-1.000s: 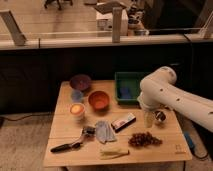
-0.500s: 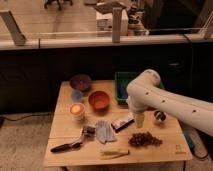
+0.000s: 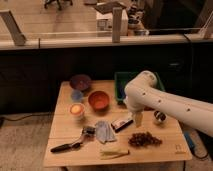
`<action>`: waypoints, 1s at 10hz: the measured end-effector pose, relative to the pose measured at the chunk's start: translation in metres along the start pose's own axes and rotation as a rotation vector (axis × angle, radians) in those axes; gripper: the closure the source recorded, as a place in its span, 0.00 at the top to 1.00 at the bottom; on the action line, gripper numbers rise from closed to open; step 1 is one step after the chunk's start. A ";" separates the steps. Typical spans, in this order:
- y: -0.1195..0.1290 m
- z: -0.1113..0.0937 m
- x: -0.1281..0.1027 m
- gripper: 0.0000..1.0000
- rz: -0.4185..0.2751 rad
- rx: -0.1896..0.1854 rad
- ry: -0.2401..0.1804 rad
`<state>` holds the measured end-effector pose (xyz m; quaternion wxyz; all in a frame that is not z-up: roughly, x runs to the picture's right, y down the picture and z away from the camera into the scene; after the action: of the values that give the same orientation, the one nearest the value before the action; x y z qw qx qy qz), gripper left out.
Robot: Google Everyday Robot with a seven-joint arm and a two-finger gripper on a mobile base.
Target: Place grapes in red bowl
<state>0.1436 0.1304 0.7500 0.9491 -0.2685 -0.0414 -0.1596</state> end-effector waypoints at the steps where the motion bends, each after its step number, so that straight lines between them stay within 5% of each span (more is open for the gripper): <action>1: -0.002 0.004 -0.002 0.80 -0.021 0.000 -0.002; 10: -0.005 0.050 -0.009 0.80 -0.127 -0.032 -0.034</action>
<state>0.1336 0.1548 0.7940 0.9319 -0.2830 -0.0720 -0.2153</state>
